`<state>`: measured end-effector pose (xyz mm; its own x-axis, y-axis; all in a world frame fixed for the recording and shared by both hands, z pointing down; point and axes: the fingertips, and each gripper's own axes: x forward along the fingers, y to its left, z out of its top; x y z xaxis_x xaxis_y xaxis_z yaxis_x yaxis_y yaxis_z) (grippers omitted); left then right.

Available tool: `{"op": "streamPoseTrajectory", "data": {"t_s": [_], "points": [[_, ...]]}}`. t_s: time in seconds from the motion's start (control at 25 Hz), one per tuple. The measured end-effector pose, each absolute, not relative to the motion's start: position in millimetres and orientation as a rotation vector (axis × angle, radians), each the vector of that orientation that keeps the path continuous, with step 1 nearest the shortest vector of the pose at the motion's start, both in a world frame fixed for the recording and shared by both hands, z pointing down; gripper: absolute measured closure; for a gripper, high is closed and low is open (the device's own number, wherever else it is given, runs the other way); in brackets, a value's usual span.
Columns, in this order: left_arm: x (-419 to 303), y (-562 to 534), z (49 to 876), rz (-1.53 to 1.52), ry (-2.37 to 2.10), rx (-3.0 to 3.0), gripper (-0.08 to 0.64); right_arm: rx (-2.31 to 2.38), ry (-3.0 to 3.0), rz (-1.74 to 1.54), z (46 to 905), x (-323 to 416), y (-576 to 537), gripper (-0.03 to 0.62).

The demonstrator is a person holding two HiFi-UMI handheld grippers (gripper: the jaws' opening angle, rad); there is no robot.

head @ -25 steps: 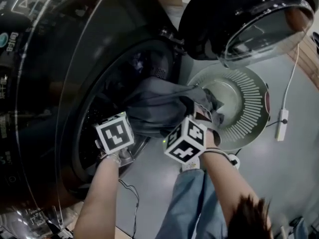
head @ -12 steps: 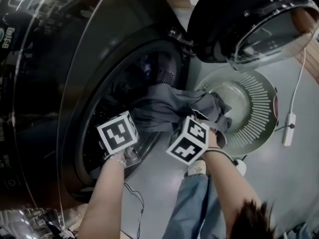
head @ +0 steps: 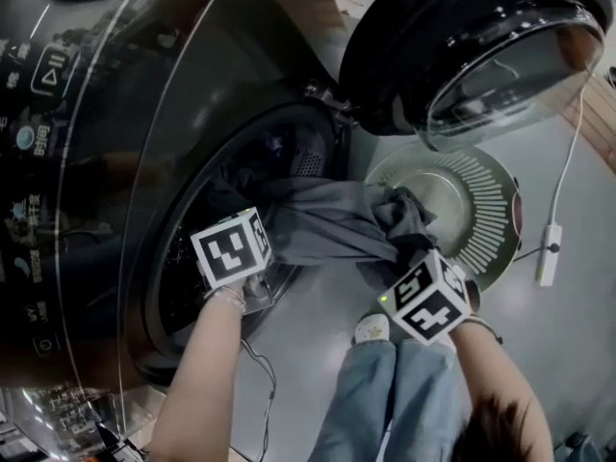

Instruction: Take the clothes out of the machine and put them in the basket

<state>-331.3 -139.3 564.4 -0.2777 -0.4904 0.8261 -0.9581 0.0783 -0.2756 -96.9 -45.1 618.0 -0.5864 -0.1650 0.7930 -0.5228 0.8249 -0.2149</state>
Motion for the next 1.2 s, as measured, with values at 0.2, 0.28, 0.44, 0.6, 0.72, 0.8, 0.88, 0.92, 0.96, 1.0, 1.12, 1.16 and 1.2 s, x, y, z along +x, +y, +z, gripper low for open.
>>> {"op": "streamPoseTrajectory", "data": {"t_s": [0.2, 0.28, 0.44, 0.6, 0.72, 0.8, 0.88, 0.92, 0.96, 1.0, 1.12, 1.16, 1.2], "points": [[-336, -150, 565, 1.098, -1.871, 1.409, 0.029, 0.58, -2.081, 0.637, 624, -48, -42, 0.551], [-337, -157, 570, 1.069, -1.858, 1.407, 0.021, 0.578, -2.058, 0.63, 625, -35, -40, 0.551], [-330, -175, 597, 1.05, -1.758, 1.441, -0.002, 0.563, -2.046, 0.63, 625, -23, -38, 0.551], [-317, -171, 613, 0.925, -1.641, 1.377, 0.091, 0.59, -2.046, 0.618, 620, -20, -40, 0.551], [-305, -158, 603, 0.944, -1.662, 1.401, 0.436, 0.603, -2.046, 0.602, 612, -23, -42, 0.551], [-291, -150, 588, 1.039, -1.709, 1.485, 0.481, 0.62, -2.028, 0.603, 605, -21, -42, 0.551], [-274, -139, 569, 1.077, -1.718, 1.55, 0.487, 0.652, -2.012, 0.635, 599, -13, -42, 0.551], [-267, -133, 560, 1.067, -1.713, 1.565, 0.488, 0.668, -2.006, 0.655, 596, -7, -42, 0.551], [-261, -127, 553, 1.046, -1.708, 1.574, 0.488, 0.681, -2.001, 0.671, 593, -1, -41, 0.551], [-256, -122, 545, 1.021, -1.704, 1.581, 0.488, 0.693, -1.997, 0.682, 590, 5, -40, 0.551], [-238, -108, 520, 0.953, -1.694, 1.608, 0.488, 0.737, -1.989, 0.713, 578, 24, -36, 0.551], [-231, -104, 510, 0.935, -1.692, 1.624, 0.488, 0.758, -1.991, 0.726, 573, 29, -35, 0.551], [-223, -101, 501, 0.917, -1.687, 1.642, 0.489, 0.78, -1.994, 0.737, 567, 35, -35, 0.551]]}}
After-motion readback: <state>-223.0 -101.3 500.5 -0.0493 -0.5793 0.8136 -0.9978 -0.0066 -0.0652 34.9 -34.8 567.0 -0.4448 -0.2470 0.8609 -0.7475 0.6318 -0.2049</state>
